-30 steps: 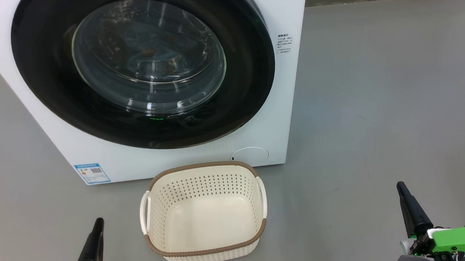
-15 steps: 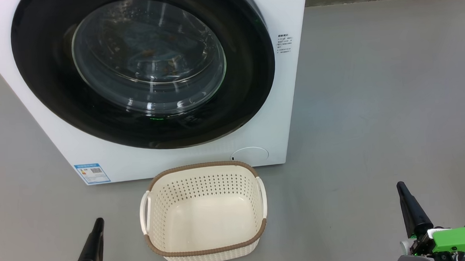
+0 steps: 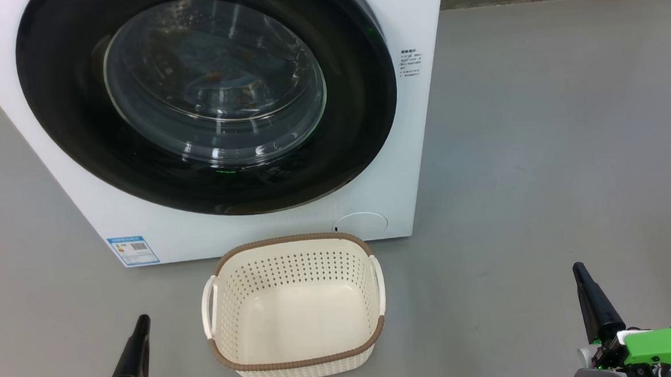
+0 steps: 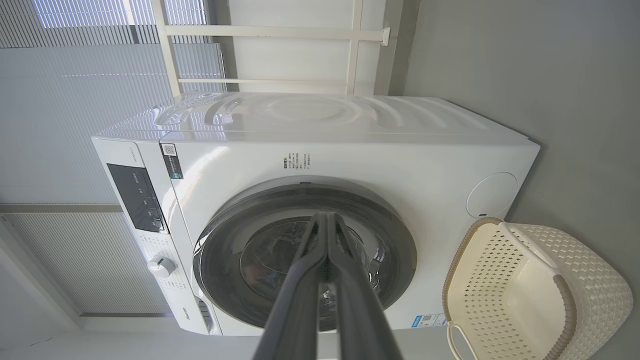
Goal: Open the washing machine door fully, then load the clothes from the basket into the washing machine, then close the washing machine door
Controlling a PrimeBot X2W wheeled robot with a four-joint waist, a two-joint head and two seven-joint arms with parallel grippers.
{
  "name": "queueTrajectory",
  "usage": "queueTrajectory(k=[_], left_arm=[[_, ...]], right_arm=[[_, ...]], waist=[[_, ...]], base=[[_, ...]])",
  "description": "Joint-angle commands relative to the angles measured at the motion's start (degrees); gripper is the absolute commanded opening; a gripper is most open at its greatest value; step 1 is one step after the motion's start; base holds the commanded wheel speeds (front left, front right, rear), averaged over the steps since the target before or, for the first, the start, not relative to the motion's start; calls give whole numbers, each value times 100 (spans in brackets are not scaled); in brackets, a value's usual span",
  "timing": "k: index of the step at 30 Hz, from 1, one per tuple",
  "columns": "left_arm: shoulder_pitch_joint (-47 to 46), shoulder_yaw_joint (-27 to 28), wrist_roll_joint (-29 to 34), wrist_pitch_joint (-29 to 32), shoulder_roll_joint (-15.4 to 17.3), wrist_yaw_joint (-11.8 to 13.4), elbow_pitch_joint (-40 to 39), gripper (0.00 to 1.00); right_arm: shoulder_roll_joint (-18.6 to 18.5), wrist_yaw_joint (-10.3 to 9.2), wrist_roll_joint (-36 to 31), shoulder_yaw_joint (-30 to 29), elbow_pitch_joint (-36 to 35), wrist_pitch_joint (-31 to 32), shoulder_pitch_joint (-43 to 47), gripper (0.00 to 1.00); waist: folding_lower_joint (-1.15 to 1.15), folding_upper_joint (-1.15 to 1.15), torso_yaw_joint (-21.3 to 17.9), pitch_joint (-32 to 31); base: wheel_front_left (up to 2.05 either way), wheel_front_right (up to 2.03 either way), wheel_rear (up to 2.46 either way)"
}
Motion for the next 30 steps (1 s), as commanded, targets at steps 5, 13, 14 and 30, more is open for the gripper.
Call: queueTrajectory(k=[5, 13, 14, 30], left_arm=[[-236, 200, -51, 34, 108, -57, -113, 0], [-236, 200, -51, 34, 108, -57, -113, 0], [-236, 200, -51, 34, 108, -57, -113, 0], [-236, 200, -51, 34, 108, -57, -113, 0]], right_arm=[[-13, 10, -13, 121, -140, 33, -235, 0], [-11, 10, -16, 117, -140, 36, -235, 0], [-10, 10, -16, 116, -140, 36, -235, 0], [-6, 10, -21, 111, -139, 41, -236, 0]], waist=[[0, 0, 0, 0], [0, 0, 0, 0], [0, 0, 0, 0], [0, 0, 0, 0]], base=[[0, 0, 0], [0, 0, 0], [0, 0, 0], [0, 0, 0]])
